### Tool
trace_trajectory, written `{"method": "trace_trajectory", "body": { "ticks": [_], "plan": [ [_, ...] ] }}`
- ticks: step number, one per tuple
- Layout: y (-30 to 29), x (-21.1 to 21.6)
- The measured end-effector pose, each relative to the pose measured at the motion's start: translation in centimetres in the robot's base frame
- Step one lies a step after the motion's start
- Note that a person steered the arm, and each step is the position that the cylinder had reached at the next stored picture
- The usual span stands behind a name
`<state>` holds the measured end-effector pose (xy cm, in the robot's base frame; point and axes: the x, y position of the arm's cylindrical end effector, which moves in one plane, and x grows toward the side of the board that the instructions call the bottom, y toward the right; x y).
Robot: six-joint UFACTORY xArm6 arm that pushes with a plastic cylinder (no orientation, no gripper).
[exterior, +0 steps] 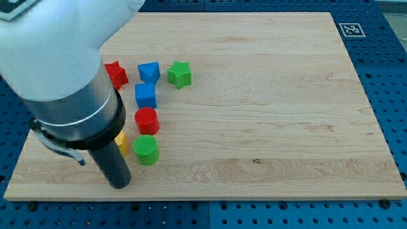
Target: Push the yellow hexagon below the yellow heart
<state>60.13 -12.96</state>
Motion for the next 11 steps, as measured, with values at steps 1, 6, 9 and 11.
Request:
{"method": "trace_trajectory", "body": {
  "ticks": [1, 6, 9, 11],
  "plan": [
    [0.0, -2.1],
    [-2.0, -5.3],
    [-0.8, -5.8],
    [-7.1, -8.8]
  ]
}}
